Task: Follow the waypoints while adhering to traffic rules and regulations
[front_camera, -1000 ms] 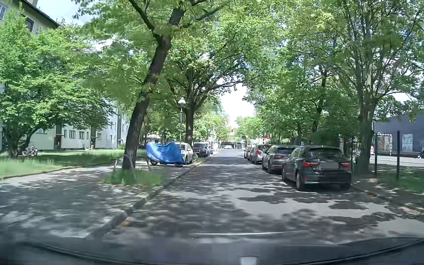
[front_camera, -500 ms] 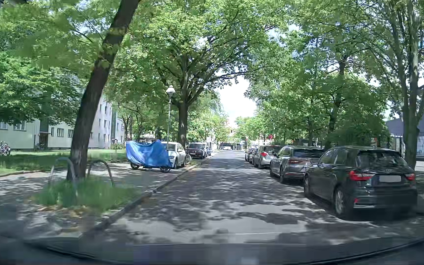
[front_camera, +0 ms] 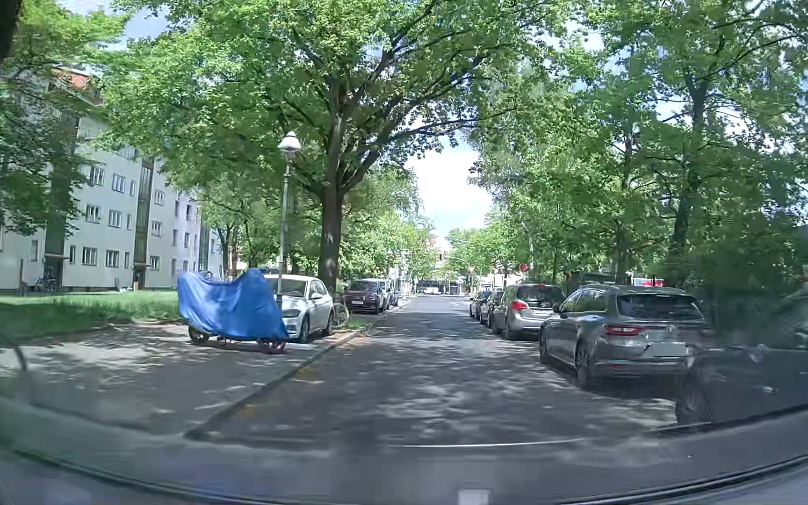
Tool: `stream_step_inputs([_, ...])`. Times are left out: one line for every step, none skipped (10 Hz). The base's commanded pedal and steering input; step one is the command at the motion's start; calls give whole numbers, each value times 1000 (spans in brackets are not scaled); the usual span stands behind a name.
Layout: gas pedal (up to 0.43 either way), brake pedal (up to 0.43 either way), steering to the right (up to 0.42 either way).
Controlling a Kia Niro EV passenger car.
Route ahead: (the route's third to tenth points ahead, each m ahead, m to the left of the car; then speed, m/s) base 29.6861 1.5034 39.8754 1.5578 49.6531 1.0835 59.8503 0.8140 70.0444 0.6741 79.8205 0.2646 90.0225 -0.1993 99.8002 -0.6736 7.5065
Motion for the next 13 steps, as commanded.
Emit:
stream_step_inputs([429, 18, 3])
stream_step_inputs([429, 18, 3])
stream_step_inputs([429, 18, 3])
stream_step_inputs([429, 18, 3])
stream_step_inputs([429, 18, 3])
stream_step_inputs([429, 18, 3])
stream_step_inputs([429, 18, 3])
stream_step_inputs([429, 18, 3])
stream_step_inputs([429, 18, 1])
stream_step_inputs([429, 18, 0])
stream_step_inputs([421, 18, 0])
stream_step_inputs([421, 18, 0])
stream_step_inputs([409, 18, 1])
